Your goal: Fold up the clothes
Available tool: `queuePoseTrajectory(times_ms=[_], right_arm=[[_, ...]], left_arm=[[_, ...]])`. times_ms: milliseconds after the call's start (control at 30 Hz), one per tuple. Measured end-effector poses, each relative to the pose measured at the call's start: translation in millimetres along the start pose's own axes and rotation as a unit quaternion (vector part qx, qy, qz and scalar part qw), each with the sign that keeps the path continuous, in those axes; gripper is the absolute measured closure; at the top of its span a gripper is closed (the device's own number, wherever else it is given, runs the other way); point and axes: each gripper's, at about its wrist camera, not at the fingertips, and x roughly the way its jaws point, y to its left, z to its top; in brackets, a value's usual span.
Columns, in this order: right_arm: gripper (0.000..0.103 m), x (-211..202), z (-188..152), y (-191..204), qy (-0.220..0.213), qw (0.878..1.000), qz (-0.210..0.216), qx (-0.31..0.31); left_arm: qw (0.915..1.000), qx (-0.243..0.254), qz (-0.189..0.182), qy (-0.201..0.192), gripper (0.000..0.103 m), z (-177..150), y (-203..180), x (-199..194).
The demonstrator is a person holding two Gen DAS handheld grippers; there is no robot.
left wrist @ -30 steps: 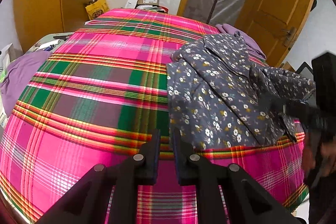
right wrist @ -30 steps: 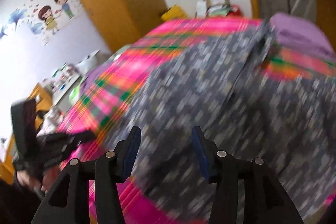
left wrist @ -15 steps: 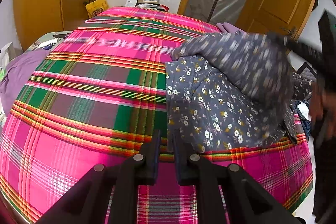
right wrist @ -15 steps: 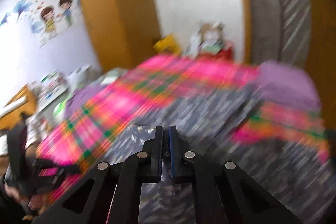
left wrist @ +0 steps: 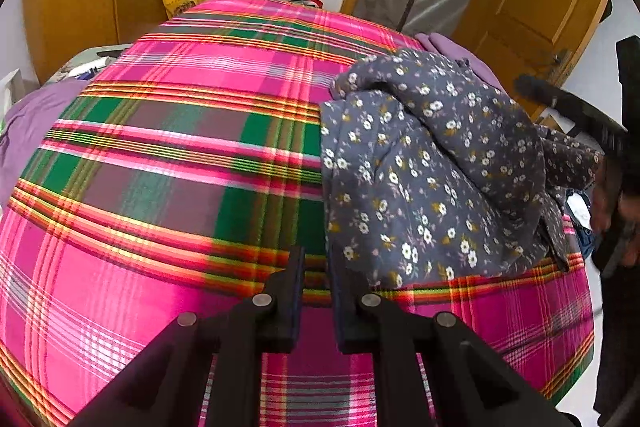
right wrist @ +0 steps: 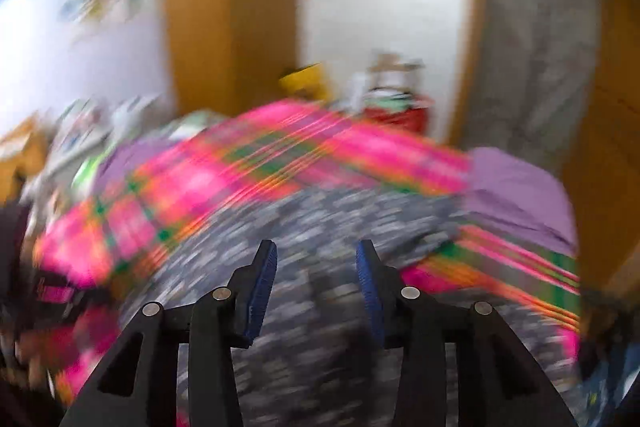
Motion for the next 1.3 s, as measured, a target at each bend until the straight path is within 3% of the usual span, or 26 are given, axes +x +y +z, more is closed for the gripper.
queuePoseTrajectory(times_ms=[67, 167, 367, 633, 667, 733, 800, 1100, 1200, 1300], right_arm=[[0.055, 0, -8, 25, -0.002, 0.999, 0.011, -0.037], [0.051, -8, -22, 53, -0.010, 0.994, 0.067, -0.085], [0.051, 0, -60, 91, 0.048, 0.974, 0.119, -0.185], [0.052, 12, -86, 111, 0.082, 0.948, 0.104, -0.288], [0.055, 15, -86, 113, 0.084, 0.946, 0.096, -0.298], [0.077, 20, -85, 112, 0.088, 0.944, 0.077, -0.309], [0.091, 23, -77, 108, 0.077, 0.949, 0.073, -0.297], [0.097, 16, -29, 60, 0.010, 0.982, 0.096, -0.160], [0.097, 18, -15, 27, -0.005, 0.996, 0.038, -0.079], [0.097, 32, -10, -33, 0.008, 0.998, -0.027, 0.053]], left_arm=[[0.9999, 0.003, -0.011, -0.001, 0.091, -2, -1, -3], [0.9999, 0.001, -0.011, -0.007, 0.091, -4, 3, -8], [0.9999, -0.010, -0.007, -0.001, 0.091, -6, 10, -6], [0.9999, -0.009, -0.012, -0.006, 0.091, -9, 8, -14], [0.9999, -0.010, -0.012, -0.006, 0.091, -9, 8, -14], [0.9999, -0.011, -0.012, -0.007, 0.091, -9, 9, -14], [0.9998, -0.013, -0.012, -0.006, 0.091, -9, 10, -14], [0.9997, -0.017, -0.014, -0.007, 0.091, -10, 13, -14], [0.9997, -0.019, -0.016, -0.007, 0.091, -10, 14, -14], [0.9997, -0.018, -0.018, -0.007, 0.091, -10, 13, -13]])
